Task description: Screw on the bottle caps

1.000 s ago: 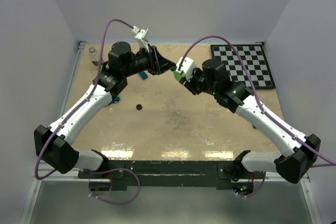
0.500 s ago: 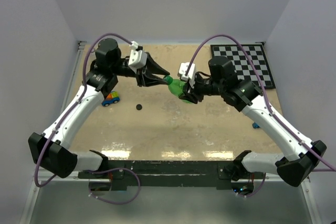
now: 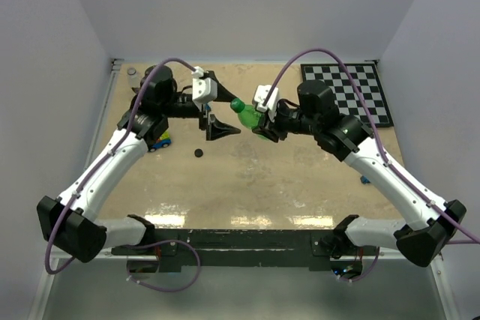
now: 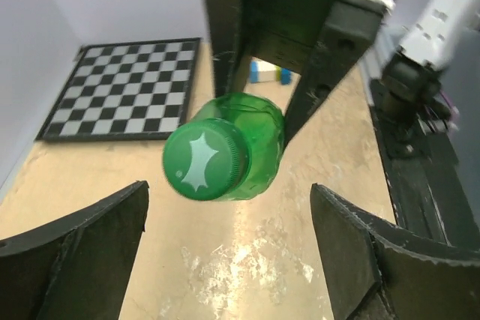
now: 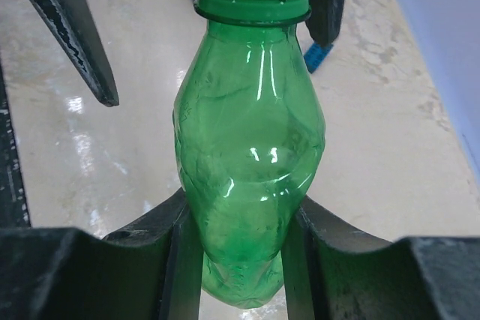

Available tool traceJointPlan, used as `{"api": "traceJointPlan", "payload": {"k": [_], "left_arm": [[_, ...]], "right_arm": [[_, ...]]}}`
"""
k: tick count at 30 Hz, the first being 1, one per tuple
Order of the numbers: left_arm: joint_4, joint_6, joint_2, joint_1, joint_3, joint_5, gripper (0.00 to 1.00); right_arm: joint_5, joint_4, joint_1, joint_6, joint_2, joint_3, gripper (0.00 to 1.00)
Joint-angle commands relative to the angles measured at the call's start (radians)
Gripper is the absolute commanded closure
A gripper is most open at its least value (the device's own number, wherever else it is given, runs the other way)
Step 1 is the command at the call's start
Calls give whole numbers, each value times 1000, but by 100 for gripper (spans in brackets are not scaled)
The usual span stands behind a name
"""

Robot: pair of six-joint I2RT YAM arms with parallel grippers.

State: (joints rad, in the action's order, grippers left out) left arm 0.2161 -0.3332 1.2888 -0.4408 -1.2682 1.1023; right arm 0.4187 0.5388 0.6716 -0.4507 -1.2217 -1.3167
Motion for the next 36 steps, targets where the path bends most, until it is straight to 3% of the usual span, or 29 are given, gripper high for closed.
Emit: {"api": "traceJointPlan", "payload": {"k": [1, 7, 12, 16, 21, 27, 36], "left_arm": [[-380, 512, -103, 2, 61, -368, 5], [-269, 912, -138, -1, 47, -709, 3], [-117, 1092, -155, -45, 20, -824, 4], [-55, 1161, -135, -101, -11, -927, 9], [-5, 1192, -59, -136, -100, -958, 11], [23, 1194, 1, -150, -117, -953, 12], [17, 1198, 44, -154, -92, -911, 26]], "right_arm": [[-164, -92, 2, 17, 28, 37, 100], [-285, -131, 5, 50, 42, 73, 100], [-409, -169, 20, 76, 71, 117, 100], [-475, -166, 43, 66, 73, 132, 100], [-514, -166, 62, 70, 39, 122, 100], [-537, -151, 74, 81, 17, 122, 100], [-558, -135, 85, 73, 16, 129, 100]]}}
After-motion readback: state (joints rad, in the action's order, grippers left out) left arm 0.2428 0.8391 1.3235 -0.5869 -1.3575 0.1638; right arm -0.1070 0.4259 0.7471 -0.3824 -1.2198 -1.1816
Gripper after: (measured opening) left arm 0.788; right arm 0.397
